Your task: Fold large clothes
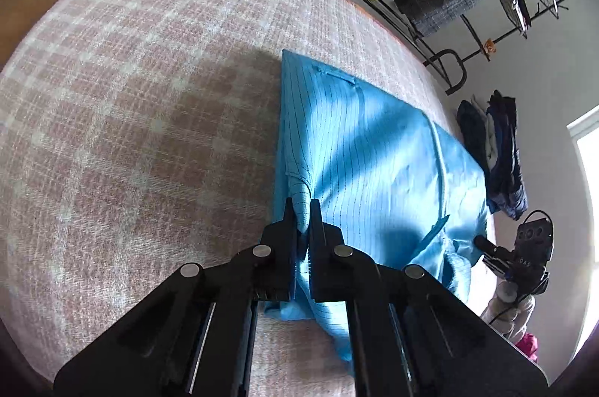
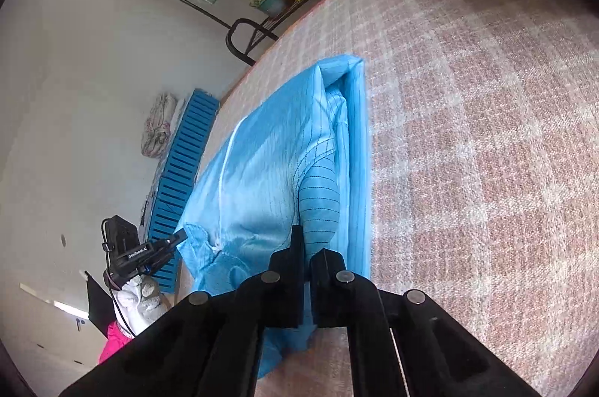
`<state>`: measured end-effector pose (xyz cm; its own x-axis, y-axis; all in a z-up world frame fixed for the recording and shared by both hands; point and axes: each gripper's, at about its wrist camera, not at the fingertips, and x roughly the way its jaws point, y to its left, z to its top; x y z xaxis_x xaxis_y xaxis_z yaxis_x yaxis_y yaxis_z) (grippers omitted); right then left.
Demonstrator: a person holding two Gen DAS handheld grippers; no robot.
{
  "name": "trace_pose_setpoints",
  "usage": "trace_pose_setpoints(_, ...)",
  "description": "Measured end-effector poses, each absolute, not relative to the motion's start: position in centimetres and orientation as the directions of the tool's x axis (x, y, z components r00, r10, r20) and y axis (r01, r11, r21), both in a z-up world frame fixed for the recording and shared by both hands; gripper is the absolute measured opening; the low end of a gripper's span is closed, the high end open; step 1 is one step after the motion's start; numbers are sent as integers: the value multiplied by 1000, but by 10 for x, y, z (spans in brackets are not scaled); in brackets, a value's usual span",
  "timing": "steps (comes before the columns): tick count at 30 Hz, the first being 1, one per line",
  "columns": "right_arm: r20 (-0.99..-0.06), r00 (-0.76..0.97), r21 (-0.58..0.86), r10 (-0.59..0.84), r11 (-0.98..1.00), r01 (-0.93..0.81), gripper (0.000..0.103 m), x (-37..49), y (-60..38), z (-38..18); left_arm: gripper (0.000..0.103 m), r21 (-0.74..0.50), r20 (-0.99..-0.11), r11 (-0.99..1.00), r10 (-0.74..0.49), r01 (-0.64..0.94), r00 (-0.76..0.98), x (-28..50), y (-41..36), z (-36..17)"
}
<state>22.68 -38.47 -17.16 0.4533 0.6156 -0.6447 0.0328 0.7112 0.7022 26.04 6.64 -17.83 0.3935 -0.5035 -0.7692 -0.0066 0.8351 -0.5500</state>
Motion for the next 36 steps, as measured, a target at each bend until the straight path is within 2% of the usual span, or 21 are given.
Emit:
trace_pose_setpoints(4,-725,390,642,568,762,85,0,227,-376,-200,2,-497,-805,868,-458,-8,377,259,57,-195)
trace_pose_setpoints(7,-747,403,594,529,803,46,1,229,-369,-185,4,-446,-824,895,-420,21,382,257,51,-188)
trace_pose_setpoints(8,-747,404,586,528,810,24,6,230,-365,-177,11,-425,-831,905,-402,27,385,256,51,-183)
trace_pose_setpoints(10,-721,404,598,562,800,-47,19,228,-360,-161,18,-377,-836,926,-355,30,418,252,54,-170)
trace_pose_setpoints(11,-707,421,595,567,800,-78,38,226,-360,-151,19,-362,-830,932,-337,30,444,249,57,-161)
trace_pose_setpoints(12,-700,440,586,562,805,-96,43,226,-361,-143,19,-357,-821,934,-327,25,469,247,59,-152)
trace_pose_setpoints(16,-645,485,642,591,763,-76,43,239,-376,-130,19,-416,-763,907,-392,74,514,245,51,-124)
trace_pose_setpoints(20,-635,458,680,623,732,-53,43,260,-380,-133,19,-396,-757,909,-404,133,513,250,22,-112)
trace_pose_setpoints(21,-671,430,652,604,757,-45,40,262,-375,-135,19,-391,-759,910,-404,139,511,251,16,-112)
trace_pose_setpoints(23,-740,385,584,552,811,-39,26,261,-364,-144,19,-386,-762,909,-410,157,501,252,7,-112)
trace_pose_setpoints(24,-755,374,569,539,821,-33,14,259,-361,-150,19,-380,-765,911,-408,161,499,253,3,-113)
trace_pose_setpoints(26,-755,360,584,547,812,-10,2,252,-359,-161,19,-365,-774,916,-398,167,492,255,-1,-115)
trace_pose_setpoints(29,-744,328,619,582,786,8,0,234,-354,-176,19,-349,-786,923,-382,161,486,257,0,-122)
trace_pose_setpoints(32,-769,315,579,557,815,-28,1,221,-351,-176,19,-362,-797,922,-384,141,465,258,5,-132)
trace_pose_setpoints(34,-767,319,577,556,816,-37,14,220,-358,-170,19,-377,-800,917,-393,129,454,258,8,-136)
trace_pose_setpoints(35,-762,315,583,565,811,-46,34,216,-365,-164,19,-375,-802,918,-392,130,450,257,8,-138)
trace_pose_setpoints(36,-764,309,578,567,814,-64,40,214,-369,-158,19,-372,-803,919,-390,133,452,257,8,-137)
